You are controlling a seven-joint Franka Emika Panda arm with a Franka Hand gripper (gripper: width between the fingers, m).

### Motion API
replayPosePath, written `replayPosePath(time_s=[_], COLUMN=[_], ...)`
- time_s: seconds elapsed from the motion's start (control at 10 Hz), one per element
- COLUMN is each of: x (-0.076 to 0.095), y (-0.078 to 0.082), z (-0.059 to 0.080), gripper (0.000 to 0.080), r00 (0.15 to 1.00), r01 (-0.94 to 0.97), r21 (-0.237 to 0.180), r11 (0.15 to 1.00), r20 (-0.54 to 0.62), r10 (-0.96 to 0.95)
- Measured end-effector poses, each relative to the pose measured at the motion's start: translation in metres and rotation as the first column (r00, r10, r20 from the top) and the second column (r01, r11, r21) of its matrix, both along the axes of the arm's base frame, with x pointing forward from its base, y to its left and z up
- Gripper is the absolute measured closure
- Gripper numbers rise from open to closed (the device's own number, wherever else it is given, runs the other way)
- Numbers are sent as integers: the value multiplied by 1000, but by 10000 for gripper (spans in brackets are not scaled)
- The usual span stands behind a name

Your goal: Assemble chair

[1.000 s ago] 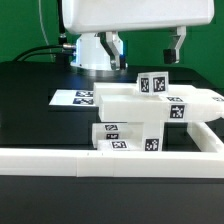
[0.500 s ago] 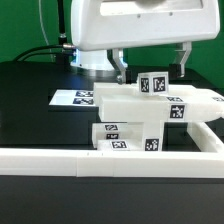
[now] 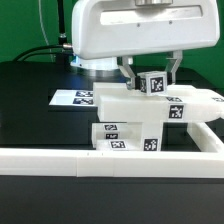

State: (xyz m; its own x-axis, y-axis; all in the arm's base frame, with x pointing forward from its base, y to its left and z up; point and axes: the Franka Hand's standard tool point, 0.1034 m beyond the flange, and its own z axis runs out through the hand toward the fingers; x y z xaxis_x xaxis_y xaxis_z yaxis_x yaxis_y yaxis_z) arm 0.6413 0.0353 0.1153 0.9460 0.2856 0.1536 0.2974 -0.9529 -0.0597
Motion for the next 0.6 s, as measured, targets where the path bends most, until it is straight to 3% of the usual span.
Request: replayPosePath(time_s=[0.1, 0.4, 0.6], x=[0, 0, 1], y=[0, 0, 0], z=[0, 0, 0], gripper=[530, 530, 530], r00=[1000, 998, 972], r01=[18, 67, 235], r21=[2, 10, 30], r11=[1000, 998, 971], r20=[0, -5, -25], r10=[-18, -67, -235])
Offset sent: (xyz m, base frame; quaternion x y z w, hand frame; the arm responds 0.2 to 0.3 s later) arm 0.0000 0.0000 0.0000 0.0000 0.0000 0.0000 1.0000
